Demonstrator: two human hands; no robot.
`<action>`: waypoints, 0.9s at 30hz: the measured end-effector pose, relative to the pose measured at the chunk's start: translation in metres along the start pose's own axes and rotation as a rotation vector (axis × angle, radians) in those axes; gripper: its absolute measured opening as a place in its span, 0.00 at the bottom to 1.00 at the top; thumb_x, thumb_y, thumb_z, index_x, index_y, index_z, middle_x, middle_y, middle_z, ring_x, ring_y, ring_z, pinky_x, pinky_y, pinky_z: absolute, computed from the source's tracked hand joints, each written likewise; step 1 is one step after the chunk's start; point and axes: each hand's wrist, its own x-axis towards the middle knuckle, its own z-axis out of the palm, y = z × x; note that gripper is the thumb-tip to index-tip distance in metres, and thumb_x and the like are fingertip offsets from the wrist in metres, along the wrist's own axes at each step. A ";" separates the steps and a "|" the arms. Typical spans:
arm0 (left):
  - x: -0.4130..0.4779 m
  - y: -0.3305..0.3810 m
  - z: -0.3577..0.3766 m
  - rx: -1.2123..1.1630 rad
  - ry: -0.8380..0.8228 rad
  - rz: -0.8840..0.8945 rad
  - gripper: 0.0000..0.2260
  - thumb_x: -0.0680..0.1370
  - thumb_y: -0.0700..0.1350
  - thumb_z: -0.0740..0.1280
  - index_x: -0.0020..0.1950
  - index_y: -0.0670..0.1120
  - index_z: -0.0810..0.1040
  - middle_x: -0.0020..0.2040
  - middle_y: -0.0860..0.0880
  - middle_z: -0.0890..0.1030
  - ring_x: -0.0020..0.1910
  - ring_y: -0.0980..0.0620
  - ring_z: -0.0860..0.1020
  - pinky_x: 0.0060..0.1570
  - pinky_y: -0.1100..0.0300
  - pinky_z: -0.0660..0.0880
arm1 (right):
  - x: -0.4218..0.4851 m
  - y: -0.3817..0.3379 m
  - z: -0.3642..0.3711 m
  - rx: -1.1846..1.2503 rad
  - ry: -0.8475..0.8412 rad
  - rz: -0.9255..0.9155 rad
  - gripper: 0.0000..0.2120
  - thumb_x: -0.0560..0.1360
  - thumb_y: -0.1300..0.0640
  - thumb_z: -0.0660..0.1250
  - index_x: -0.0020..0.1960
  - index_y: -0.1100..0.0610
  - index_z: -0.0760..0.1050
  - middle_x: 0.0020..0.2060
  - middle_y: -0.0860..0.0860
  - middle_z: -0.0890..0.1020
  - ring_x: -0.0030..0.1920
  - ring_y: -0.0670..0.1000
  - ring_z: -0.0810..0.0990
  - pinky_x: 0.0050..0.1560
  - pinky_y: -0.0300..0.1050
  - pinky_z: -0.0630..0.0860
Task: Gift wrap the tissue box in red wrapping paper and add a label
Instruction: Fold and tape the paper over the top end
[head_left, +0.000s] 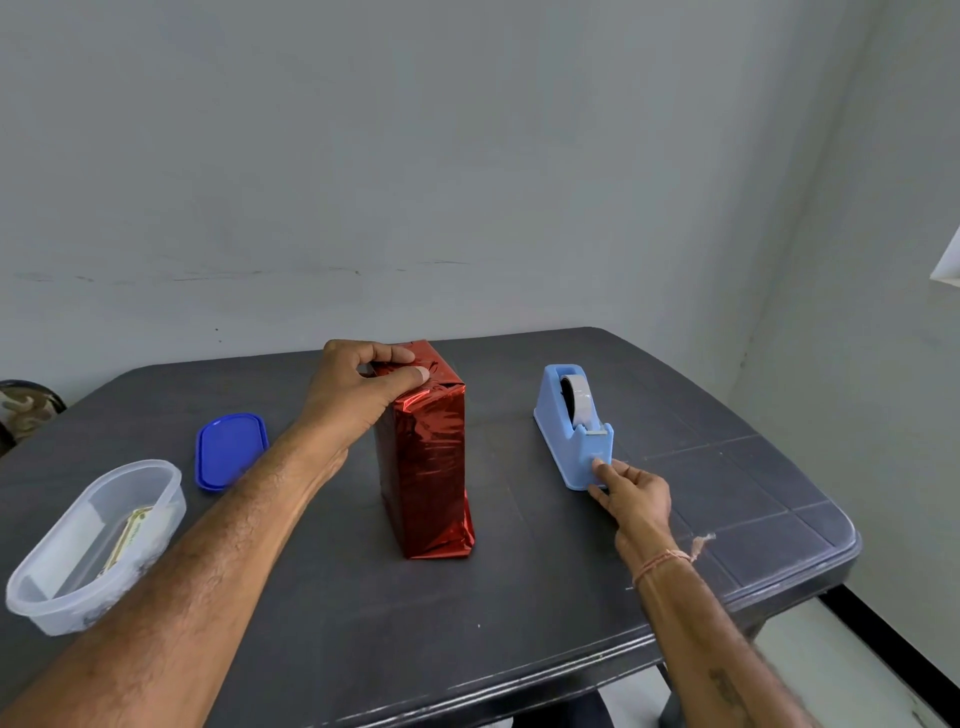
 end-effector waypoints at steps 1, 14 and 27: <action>0.000 0.000 -0.001 0.000 -0.002 0.002 0.09 0.72 0.45 0.79 0.51 0.47 0.86 0.51 0.56 0.82 0.49 0.60 0.78 0.41 0.69 0.70 | 0.001 0.003 0.001 -0.026 0.027 -0.010 0.05 0.76 0.62 0.75 0.43 0.62 0.81 0.53 0.59 0.84 0.48 0.53 0.82 0.59 0.55 0.82; 0.005 -0.010 -0.001 0.015 0.018 -0.012 0.09 0.68 0.51 0.82 0.46 0.54 0.87 0.57 0.51 0.81 0.56 0.54 0.80 0.51 0.61 0.75 | -0.047 -0.083 0.021 -0.331 -0.586 -0.298 0.15 0.81 0.48 0.67 0.56 0.59 0.82 0.58 0.57 0.83 0.59 0.51 0.83 0.55 0.54 0.84; 0.007 -0.012 0.002 0.017 -0.002 -0.020 0.22 0.57 0.64 0.78 0.48 0.58 0.87 0.55 0.56 0.84 0.53 0.58 0.82 0.51 0.62 0.79 | -0.075 -0.201 0.180 -1.365 -1.117 -0.583 0.14 0.84 0.43 0.62 0.49 0.51 0.80 0.51 0.48 0.80 0.55 0.47 0.77 0.61 0.50 0.81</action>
